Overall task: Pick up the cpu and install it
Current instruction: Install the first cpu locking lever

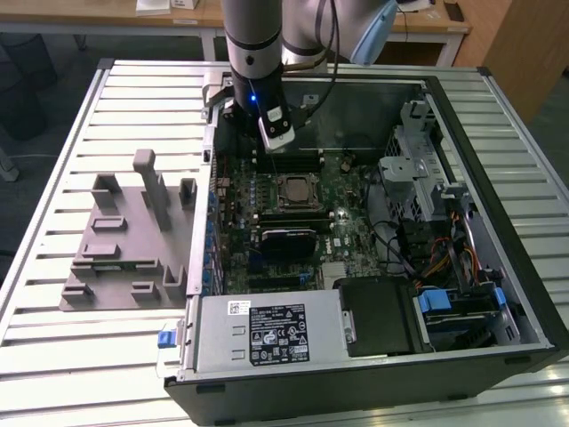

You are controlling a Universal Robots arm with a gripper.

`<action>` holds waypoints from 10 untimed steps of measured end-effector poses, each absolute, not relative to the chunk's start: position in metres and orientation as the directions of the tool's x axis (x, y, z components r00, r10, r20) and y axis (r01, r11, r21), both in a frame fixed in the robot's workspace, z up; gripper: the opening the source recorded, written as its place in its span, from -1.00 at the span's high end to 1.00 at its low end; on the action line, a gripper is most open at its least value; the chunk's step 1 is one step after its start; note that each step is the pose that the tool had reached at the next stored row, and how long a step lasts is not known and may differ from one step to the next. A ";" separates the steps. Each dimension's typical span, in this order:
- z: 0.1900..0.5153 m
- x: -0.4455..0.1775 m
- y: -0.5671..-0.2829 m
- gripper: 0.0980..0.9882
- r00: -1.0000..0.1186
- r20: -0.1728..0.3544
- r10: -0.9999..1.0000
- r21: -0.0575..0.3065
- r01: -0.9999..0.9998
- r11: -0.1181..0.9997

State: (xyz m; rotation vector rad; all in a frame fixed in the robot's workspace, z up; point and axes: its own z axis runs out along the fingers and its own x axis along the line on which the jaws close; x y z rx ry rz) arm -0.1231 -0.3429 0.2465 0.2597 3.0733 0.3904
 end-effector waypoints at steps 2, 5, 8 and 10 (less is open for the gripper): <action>0.247 -0.121 -0.343 0.98 -0.986 -0.011 0.169 0.251 0.161 0.955; 0.247 -0.114 -0.343 0.98 -0.985 -0.011 0.169 0.251 0.161 0.954; 0.247 -0.106 -0.343 0.98 -0.985 -0.011 0.169 0.251 0.161 0.954; 0.246 -0.100 -0.343 0.98 -0.985 -0.011 0.170 0.251 0.162 0.954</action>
